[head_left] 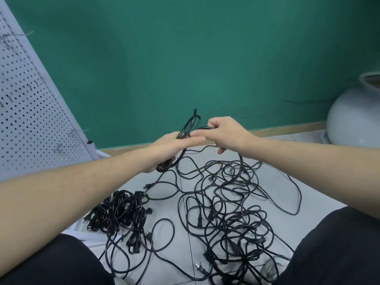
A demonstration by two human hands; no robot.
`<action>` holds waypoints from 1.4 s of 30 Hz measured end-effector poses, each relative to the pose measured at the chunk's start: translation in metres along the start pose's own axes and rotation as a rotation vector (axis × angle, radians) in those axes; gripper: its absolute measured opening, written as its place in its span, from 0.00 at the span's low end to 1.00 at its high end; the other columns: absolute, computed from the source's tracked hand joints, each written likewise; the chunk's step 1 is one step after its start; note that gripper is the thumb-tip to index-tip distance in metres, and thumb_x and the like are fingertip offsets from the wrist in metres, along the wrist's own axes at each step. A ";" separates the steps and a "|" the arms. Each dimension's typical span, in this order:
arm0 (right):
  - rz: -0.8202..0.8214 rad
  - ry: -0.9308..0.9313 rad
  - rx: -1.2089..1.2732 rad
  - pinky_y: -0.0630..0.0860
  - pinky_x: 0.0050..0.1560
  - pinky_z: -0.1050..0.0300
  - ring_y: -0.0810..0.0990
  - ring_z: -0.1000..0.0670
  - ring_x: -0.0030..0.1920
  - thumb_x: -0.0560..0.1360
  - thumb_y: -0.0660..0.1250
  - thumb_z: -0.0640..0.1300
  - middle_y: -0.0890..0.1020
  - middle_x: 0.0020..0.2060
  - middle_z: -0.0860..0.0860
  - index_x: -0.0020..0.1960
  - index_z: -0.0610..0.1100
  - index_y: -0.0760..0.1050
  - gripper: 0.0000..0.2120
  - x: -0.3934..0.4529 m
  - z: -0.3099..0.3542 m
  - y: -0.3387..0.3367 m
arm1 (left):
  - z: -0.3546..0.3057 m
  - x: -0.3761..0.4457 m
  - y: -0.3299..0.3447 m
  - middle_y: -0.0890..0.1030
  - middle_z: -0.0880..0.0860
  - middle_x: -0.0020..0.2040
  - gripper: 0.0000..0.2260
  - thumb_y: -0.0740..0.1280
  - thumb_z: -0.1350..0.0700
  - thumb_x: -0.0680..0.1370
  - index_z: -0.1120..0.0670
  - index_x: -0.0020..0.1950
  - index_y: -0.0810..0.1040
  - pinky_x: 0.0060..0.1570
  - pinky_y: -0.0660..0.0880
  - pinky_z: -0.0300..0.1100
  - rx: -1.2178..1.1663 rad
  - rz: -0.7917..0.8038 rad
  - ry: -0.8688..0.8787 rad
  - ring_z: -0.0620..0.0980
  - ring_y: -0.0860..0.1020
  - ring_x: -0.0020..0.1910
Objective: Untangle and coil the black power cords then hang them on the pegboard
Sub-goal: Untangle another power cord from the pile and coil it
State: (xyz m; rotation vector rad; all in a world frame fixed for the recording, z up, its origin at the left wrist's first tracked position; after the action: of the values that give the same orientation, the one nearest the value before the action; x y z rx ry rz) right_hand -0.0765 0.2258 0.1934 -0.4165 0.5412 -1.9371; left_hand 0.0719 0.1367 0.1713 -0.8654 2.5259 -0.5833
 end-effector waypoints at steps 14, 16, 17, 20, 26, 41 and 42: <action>-0.079 0.034 -0.176 0.67 0.26 0.61 0.65 0.53 0.23 0.73 0.73 0.62 0.68 0.23 0.55 0.39 0.43 0.74 0.22 0.009 -0.016 -0.024 | 0.015 0.003 0.008 0.75 0.52 0.40 0.17 0.63 0.43 0.83 0.53 0.41 0.76 0.30 0.66 0.38 -0.020 0.046 -0.074 0.49 0.67 0.32; -0.125 0.049 -0.200 0.63 0.28 0.58 0.63 0.55 0.22 0.72 0.73 0.65 0.66 0.25 0.53 0.36 0.45 0.68 0.26 0.010 -0.017 -0.027 | 0.014 0.004 0.010 0.78 0.54 0.43 0.18 0.64 0.42 0.83 0.54 0.41 0.74 0.31 0.67 0.41 -0.034 0.062 -0.072 0.48 0.68 0.32; -0.127 0.057 -0.165 0.62 0.28 0.58 0.62 0.55 0.23 0.71 0.73 0.65 0.66 0.26 0.53 0.36 0.45 0.67 0.26 0.011 -0.018 -0.027 | 0.013 0.004 0.011 0.81 0.54 0.44 0.18 0.63 0.42 0.83 0.54 0.41 0.72 0.30 0.67 0.40 -0.047 0.078 -0.063 0.47 0.68 0.30; -0.096 0.071 0.063 0.65 0.32 0.59 0.65 0.53 0.31 0.75 0.72 0.60 0.68 0.32 0.53 0.42 0.46 0.73 0.18 0.012 -0.020 -0.022 | 0.008 -0.001 0.015 0.86 0.54 0.45 0.17 0.62 0.44 0.84 0.54 0.42 0.67 0.29 0.67 0.41 -0.058 0.151 -0.029 0.46 0.68 0.29; -0.136 0.032 0.383 0.80 0.53 0.52 0.76 0.56 0.47 0.78 0.72 0.52 0.77 0.43 0.56 0.47 0.51 0.76 0.07 0.012 -0.018 -0.017 | -0.004 -0.012 0.017 0.86 0.50 0.38 0.15 0.58 0.46 0.86 0.56 0.49 0.74 0.31 0.68 0.42 -0.101 0.172 0.066 0.46 0.67 0.29; -0.057 0.309 0.931 0.71 0.35 0.55 0.62 0.51 0.27 0.80 0.69 0.51 0.59 0.26 0.53 0.47 0.46 0.66 0.14 0.009 -0.002 -0.002 | -0.006 -0.013 0.036 0.80 0.54 0.42 0.19 0.61 0.44 0.85 0.51 0.37 0.74 0.29 0.73 0.39 -0.224 0.221 0.088 0.48 0.67 0.27; -0.084 0.298 0.962 0.67 0.32 0.58 0.59 0.52 0.27 0.80 0.69 0.51 0.57 0.27 0.53 0.46 0.46 0.66 0.14 0.009 0.002 -0.003 | -0.012 -0.014 0.036 0.84 0.50 0.41 0.18 0.60 0.45 0.85 0.52 0.39 0.74 0.30 0.73 0.39 -0.214 0.220 0.102 0.48 0.67 0.28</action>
State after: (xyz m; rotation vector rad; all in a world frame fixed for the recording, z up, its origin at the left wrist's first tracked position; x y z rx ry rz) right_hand -0.0812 0.2188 0.1971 0.4729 -0.2639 -2.0983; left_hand 0.0592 0.1748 0.1664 -0.6283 2.7660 -0.2984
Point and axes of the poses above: each hand's wrist, its own x-axis towards the middle knuckle, its own y-axis out of the palm, z = x × y, the point moved 4 cm from there along x, towards the middle knuckle
